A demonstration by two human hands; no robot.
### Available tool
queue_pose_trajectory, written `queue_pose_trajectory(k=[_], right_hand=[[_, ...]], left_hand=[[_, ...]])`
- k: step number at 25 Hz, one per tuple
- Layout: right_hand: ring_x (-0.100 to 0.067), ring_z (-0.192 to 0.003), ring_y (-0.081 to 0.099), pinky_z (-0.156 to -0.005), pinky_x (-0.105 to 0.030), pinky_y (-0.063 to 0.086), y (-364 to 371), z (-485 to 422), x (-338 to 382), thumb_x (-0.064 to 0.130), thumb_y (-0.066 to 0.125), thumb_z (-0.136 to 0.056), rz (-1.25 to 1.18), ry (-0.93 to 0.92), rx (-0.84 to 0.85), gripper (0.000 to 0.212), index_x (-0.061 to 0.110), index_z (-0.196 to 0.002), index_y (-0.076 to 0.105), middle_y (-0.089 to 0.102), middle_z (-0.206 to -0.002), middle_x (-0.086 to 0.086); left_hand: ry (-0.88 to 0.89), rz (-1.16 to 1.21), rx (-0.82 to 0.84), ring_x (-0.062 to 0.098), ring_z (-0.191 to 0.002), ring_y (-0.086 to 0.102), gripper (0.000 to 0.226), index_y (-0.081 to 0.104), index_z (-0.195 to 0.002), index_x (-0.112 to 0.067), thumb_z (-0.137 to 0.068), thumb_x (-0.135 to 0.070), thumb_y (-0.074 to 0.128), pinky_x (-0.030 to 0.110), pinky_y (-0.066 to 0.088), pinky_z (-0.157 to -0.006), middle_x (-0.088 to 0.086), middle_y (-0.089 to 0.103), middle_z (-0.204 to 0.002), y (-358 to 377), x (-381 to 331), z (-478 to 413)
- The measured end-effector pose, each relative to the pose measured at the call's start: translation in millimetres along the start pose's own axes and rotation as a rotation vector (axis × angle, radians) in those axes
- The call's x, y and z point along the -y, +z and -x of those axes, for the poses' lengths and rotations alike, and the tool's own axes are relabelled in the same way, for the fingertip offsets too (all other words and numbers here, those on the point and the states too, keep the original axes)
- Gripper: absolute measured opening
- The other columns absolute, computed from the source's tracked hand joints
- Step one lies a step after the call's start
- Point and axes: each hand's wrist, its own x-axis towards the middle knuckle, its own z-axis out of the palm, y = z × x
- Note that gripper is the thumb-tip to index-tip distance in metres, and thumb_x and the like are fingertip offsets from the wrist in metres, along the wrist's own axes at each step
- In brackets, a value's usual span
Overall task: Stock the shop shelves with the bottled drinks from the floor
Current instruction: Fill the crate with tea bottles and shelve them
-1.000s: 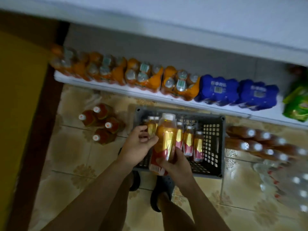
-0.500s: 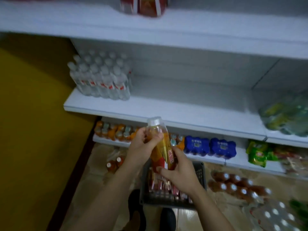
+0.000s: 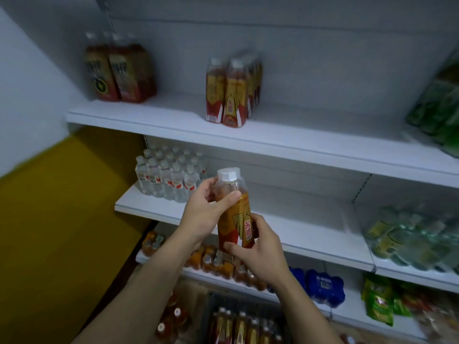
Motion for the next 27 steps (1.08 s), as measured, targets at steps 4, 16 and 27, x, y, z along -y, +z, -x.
queue_pose_trajectory(k=[4, 16, 27], right_hand=[[0.007, -0.094, 0.061, -0.075, -0.014, 0.053, -16.7, -6.6, 32.4, 0.036, 0.085, -0.071, -0.039, -0.088, -0.043, 0.063, 0.038, -0.12, 0.047, 0.064, -0.103, 0.017], [0.004, -0.092, 0.062, -0.075, -0.018, 0.055, -64.4, -63.1, 80.1, 0.038, 0.082, -0.074, 0.001, -0.14, -0.11, 0.058, 0.036, -0.118, 0.044, 0.062, -0.103, 0.021], [0.0, -0.088, 0.06, -0.065, -0.01, 0.048, -79.4, -197.6, 128.7, 0.023, 0.091, -0.062, 0.112, -0.091, -0.282, 0.07, 0.027, -0.119, 0.051, 0.064, -0.101, 0.015]], left_hand=[[0.029, -0.027, 0.051, 0.01, -0.105, 0.066, 0.058, 0.058, -0.114, -0.034, -0.062, -0.047, 0.08, 0.033, 0.056, -0.088, -0.009, 0.07, -0.109, 2.1, -13.5, 7.8], [0.132, -0.188, 0.172, 0.01, -0.105, 0.065, 0.067, 0.059, -0.115, -0.037, -0.055, -0.054, 0.086, 0.039, 0.057, -0.09, -0.012, 0.07, -0.108, 16.3, -56.1, -46.2], [0.169, -0.178, 0.479, 0.006, -0.113, 0.059, 0.064, 0.054, -0.129, -0.03, -0.072, -0.039, 0.081, 0.023, 0.05, -0.088, -0.014, 0.065, -0.119, -4.0, -101.4, -206.9]])
